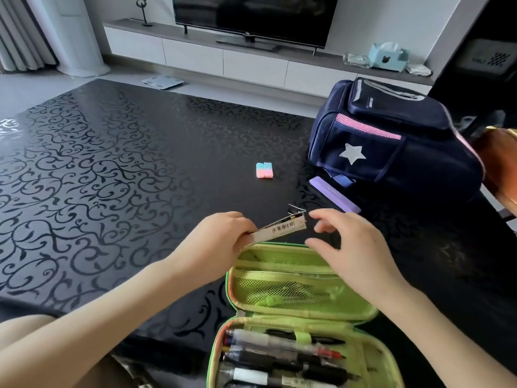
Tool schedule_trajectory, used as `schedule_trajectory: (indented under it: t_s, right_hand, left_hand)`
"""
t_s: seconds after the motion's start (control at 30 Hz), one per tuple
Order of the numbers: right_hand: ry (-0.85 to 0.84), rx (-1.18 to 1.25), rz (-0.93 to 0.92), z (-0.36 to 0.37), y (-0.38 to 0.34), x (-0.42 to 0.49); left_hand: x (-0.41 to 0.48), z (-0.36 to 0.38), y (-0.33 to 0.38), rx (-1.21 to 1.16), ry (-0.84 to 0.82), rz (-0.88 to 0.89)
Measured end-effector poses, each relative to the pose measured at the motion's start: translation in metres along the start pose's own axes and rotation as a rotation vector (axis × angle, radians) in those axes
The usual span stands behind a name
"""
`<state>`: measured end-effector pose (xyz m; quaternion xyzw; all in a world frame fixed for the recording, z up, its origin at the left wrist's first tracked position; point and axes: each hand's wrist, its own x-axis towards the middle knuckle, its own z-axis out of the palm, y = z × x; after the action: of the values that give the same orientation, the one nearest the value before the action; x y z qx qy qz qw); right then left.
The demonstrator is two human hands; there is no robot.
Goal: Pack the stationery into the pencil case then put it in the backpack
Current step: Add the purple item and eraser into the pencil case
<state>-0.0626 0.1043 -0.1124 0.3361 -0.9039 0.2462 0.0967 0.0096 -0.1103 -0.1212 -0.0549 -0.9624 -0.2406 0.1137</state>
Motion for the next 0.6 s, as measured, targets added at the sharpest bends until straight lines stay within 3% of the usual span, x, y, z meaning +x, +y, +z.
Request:
schedule_trajectory:
  t_s: [0.17, 0.37, 0.53, 0.6]
  right_hand:
    - [-0.033, 0.154, 0.057, -0.009, 0.013, -0.027]
    - [-0.168, 0.046, 0.058, -0.002, 0.023, -0.027]
    - [-0.132, 0.091, 0.222, -0.006, 0.038, -0.025]
    - [-0.142, 0.068, 0.248, -0.007, 0.040, -0.024]
  left_hand:
    - [0.002, 0.016, 0.017, 0.001, -0.092, 0.121]
    - [0.023, 0.048, 0.035, 0.074, -0.228, 0.160]
    - [0.013, 0.056, 0.037, 0.222, 0.029, 0.236]
    - [0.004, 0.059, 0.037, 0.285, 0.037, 0.259]
